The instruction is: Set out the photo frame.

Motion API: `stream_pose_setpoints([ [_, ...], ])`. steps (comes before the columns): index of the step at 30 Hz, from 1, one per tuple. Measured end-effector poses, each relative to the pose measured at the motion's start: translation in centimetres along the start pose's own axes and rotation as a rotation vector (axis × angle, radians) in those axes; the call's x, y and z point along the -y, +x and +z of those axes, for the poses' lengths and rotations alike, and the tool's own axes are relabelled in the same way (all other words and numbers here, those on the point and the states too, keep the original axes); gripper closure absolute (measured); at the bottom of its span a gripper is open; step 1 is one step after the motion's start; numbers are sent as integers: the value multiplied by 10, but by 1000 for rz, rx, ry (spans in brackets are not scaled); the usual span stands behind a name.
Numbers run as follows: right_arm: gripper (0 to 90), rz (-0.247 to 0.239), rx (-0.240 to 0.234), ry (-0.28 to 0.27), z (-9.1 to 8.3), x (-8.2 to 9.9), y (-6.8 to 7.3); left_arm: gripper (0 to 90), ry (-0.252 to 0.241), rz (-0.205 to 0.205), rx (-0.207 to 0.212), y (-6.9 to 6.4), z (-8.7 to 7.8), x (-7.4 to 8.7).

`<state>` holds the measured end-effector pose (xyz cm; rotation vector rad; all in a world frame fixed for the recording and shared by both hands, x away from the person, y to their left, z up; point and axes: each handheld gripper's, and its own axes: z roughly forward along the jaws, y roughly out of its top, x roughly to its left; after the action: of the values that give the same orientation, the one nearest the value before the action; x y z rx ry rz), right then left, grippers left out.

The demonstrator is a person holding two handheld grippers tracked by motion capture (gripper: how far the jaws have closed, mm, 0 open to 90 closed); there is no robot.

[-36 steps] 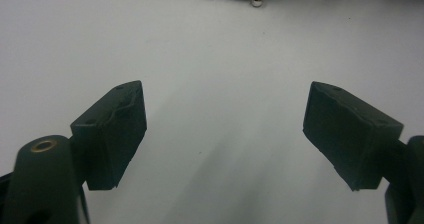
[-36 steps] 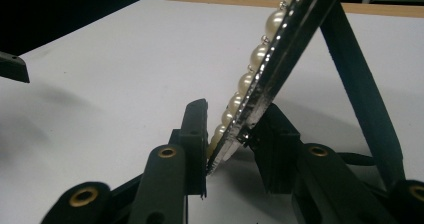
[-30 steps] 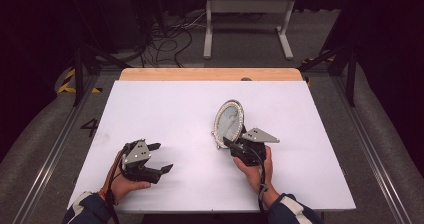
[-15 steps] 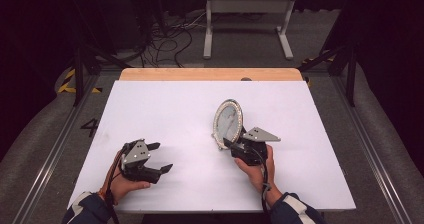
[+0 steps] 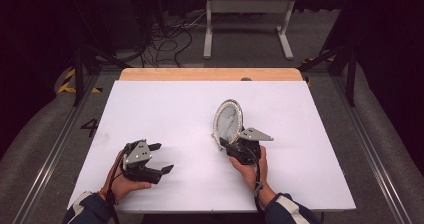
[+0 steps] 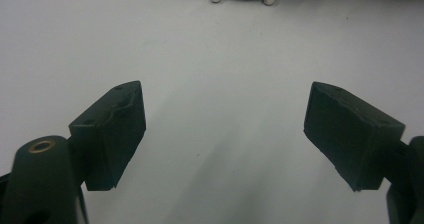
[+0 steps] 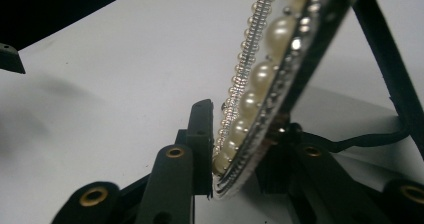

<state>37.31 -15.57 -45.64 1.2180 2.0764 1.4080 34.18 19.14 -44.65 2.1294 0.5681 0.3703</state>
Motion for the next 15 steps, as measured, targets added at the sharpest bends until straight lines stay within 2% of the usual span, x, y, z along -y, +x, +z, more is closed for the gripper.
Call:
stream_pose_setpoints([
  [3, 732, -1, -4, 5, 0, -1, -1, 175, 3, 0, 4, 0, 1, 0],
  [12, 777, 17, -65, 45, -6, -2, -9, 174, 2, -1, 8, 0, 1, 0],
  [15, 779, 17, -70, 51, -6, -2, -10, 174, 4, -2, 9, 0, 1, 0],
])
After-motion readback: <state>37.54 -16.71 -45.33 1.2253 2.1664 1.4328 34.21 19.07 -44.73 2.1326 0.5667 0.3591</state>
